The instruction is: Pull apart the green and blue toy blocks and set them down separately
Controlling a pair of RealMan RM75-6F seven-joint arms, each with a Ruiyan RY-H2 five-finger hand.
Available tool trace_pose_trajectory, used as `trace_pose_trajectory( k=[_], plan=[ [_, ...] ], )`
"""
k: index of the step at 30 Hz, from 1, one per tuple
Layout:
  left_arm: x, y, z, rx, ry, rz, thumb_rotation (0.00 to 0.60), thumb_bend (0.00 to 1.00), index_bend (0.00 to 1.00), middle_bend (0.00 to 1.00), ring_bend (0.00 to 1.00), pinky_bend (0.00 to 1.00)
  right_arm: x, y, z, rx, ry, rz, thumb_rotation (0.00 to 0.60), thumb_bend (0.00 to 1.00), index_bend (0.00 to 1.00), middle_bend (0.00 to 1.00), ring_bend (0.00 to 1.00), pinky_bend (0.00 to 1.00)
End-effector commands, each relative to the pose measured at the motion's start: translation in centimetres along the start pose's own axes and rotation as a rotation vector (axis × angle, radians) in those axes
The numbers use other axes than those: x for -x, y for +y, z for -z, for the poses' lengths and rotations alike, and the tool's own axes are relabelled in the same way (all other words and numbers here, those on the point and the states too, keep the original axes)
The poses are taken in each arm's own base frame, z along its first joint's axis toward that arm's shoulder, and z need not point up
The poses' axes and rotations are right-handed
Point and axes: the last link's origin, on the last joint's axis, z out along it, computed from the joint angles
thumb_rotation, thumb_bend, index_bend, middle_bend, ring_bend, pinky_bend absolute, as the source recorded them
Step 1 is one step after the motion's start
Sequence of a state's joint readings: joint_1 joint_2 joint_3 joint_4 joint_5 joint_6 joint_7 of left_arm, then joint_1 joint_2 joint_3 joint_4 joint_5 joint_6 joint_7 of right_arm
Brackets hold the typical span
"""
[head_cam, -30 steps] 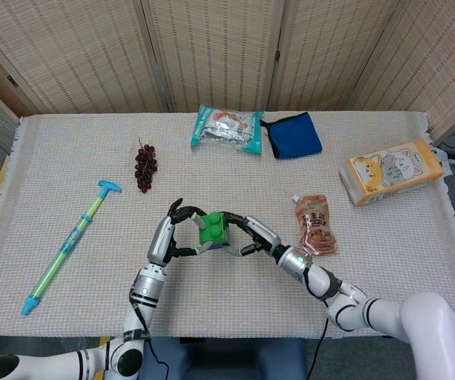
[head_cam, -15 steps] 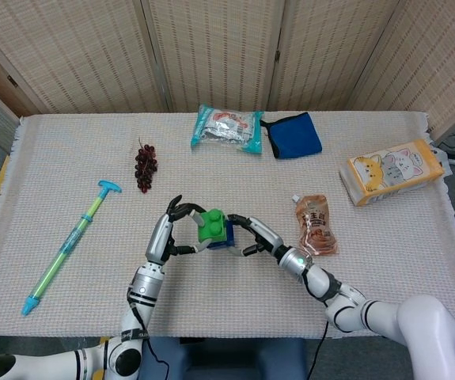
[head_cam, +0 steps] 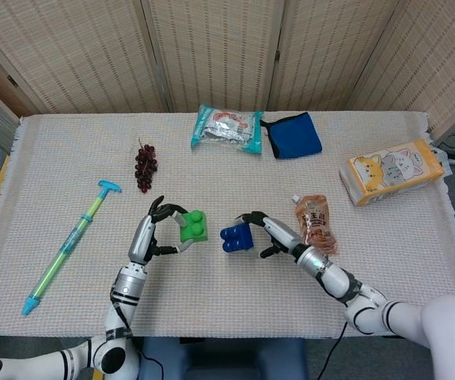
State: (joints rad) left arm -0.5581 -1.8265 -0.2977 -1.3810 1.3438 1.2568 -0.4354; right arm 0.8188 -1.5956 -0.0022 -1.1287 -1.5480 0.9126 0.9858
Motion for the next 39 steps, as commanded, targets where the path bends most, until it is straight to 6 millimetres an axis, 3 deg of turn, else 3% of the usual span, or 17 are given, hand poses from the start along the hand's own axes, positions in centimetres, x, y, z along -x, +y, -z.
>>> trace_pose_trajectory(
  k=[1,7,14,24,26,31,33,39],
  plan=[
    [-1.5,-2.2,0.6,-0.016,0.016,-0.043,0.600,0.41,0.57,0.81,0.28,0.00,-2.0,0.5,3.2,0.078,0.004,0.154,0.600,0.41,0.64,0.20,0.19,0.00],
    [-2.4,-5.7,1.6,-0.065,-0.031,-0.171,0.600,0.41,0.56,0.81,0.25,0.00,-3.4,1.0,5.1,0.169,0.021,0.248,0.600,0.41,0.64,0.20,0.18,0.00],
    [-3.0,-8.9,2.7,-0.126,-0.059,-0.228,0.600,0.41,0.56,0.81,0.25,0.00,-3.8,1.9,6.4,0.230,0.015,0.287,0.600,0.41,0.64,0.20,0.18,0.00],
    [-3.2,-10.6,3.0,-0.156,-0.062,-0.211,0.600,0.40,0.51,0.78,0.22,0.00,-3.8,2.8,6.8,0.269,0.006,0.329,0.600,0.41,0.64,0.20,0.18,0.00],
    [-3.2,-10.6,3.1,-0.151,-0.069,-0.204,0.600,0.40,0.47,0.70,0.19,0.00,-3.8,2.7,6.9,0.266,-0.002,0.323,0.600,0.41,0.59,0.17,0.15,0.00],
    [-3.2,-10.3,2.7,-0.132,-0.115,-0.222,0.600,0.32,0.15,0.16,0.01,0.00,-4.3,2.0,7.1,0.238,0.003,0.308,0.600,0.41,0.11,0.03,0.04,0.00],
    [-3.3,-10.1,2.5,-0.128,-0.129,-0.232,0.600,0.28,0.05,0.04,0.00,0.00,-4.6,1.7,7.3,0.229,0.012,0.304,0.600,0.40,0.01,0.00,0.01,0.00],
    [-3.5,-9.5,2.4,-0.119,-0.135,-0.274,0.600,0.21,0.00,0.00,0.00,0.00,-5.5,1.1,8.2,0.245,0.007,0.317,0.600,0.35,0.00,0.00,0.00,0.00]
  ],
)
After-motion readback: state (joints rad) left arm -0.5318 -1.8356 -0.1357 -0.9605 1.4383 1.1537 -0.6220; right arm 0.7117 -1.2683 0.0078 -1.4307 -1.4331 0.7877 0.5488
